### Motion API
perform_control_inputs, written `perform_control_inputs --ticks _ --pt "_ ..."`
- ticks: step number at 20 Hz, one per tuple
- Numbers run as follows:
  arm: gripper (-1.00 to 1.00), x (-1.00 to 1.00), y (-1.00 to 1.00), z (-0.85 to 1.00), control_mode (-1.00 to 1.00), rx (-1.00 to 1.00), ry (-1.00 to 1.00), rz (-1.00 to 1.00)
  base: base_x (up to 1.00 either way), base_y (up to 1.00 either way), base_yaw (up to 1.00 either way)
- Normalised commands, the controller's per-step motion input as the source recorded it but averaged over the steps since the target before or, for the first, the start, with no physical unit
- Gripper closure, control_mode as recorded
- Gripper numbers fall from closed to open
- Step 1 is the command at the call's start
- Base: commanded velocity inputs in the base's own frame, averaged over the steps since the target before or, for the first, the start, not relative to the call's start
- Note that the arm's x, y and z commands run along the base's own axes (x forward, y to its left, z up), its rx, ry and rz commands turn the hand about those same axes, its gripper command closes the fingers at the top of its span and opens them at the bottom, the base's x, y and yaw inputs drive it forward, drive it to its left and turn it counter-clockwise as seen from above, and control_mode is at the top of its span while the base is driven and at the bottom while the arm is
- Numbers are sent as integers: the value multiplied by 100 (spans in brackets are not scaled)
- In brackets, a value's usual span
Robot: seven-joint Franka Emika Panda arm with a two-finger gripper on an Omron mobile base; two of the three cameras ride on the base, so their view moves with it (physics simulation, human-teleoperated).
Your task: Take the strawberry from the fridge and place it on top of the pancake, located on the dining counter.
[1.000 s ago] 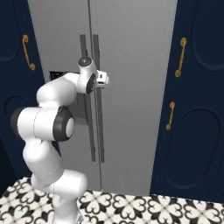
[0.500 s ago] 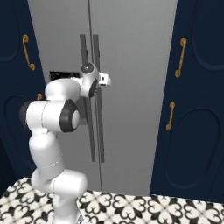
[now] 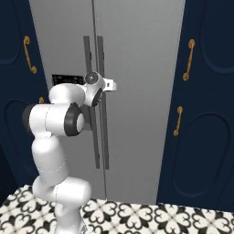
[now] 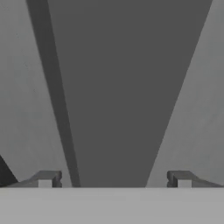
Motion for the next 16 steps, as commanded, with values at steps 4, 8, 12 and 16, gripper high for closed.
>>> perform_control_inputs --ticks 4,8,12,16 --pt "100 11 -1 0 -100 0 0 0 0 0 0" --pt "100 -11 -28 0 -100 0 12 -6 0 0 0" --pt "100 -72 -86 -5 -100 0 15 -8 0 0 0" --pt "100 -99 -100 -7 -100 0 9 -7 0 0 0"
